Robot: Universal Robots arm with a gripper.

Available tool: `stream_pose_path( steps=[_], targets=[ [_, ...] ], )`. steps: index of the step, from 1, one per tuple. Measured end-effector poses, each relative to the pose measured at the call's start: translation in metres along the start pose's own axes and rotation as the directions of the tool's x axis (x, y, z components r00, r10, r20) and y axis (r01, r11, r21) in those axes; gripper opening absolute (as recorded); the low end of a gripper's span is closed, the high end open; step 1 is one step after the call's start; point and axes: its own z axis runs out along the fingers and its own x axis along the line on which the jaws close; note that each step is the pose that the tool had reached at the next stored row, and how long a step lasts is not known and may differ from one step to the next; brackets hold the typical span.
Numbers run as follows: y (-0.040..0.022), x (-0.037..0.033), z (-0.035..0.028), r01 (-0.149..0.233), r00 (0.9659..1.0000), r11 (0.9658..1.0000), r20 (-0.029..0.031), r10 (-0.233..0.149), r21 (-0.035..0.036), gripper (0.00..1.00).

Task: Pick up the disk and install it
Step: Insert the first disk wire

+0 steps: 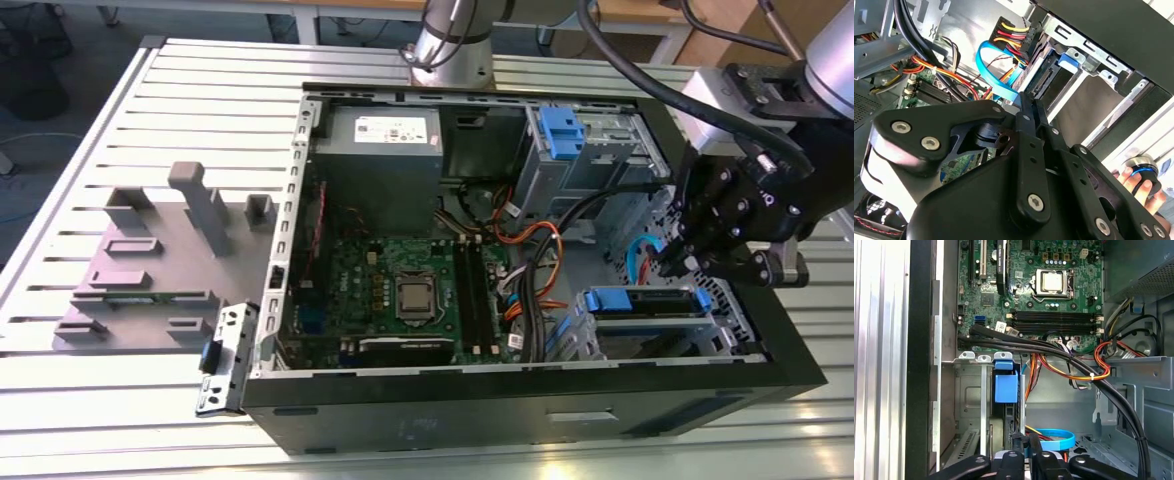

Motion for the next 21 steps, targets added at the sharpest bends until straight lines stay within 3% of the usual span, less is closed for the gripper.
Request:
stream_pose_path(
  steps=[21],
  targets=[
    [0.0014, 0.0101, 0.0073, 0.002, 1.0000, 1.0000, -0.0002, -0.002, -0.0001, 0.16]
  ],
)
